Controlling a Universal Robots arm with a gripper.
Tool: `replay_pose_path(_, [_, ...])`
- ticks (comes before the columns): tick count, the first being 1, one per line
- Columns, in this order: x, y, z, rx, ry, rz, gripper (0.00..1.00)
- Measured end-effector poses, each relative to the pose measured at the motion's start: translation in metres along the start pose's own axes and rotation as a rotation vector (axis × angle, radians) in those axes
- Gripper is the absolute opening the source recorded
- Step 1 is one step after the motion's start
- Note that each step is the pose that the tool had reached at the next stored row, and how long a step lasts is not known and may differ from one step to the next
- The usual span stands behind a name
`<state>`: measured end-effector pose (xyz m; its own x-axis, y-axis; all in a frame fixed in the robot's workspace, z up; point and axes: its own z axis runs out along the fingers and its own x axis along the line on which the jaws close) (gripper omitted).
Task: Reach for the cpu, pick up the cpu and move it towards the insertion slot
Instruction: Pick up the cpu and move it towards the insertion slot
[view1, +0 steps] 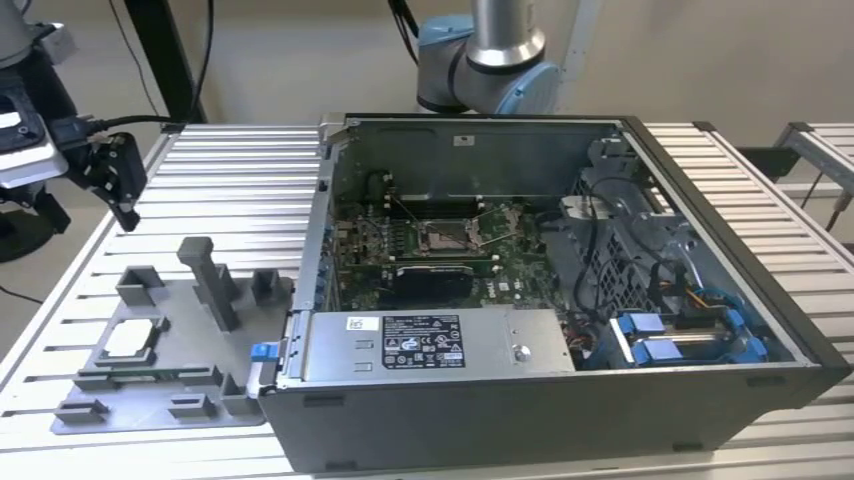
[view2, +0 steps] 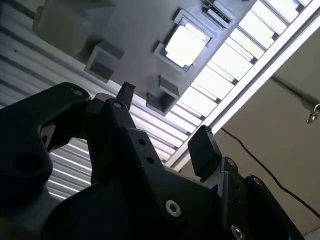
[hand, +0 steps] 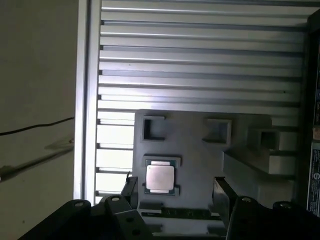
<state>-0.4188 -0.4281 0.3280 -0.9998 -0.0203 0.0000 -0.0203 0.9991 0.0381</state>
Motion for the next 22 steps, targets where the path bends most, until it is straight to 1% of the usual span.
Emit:
replay_pose_path(10, [0.0019,-0.0014,0.0182,-0.0001,-0.0001,0.000,1.00])
replay_pose_path(22, [0.0042,-0.0058,0.0399,0.0000,0.0000,0.000,1.00])
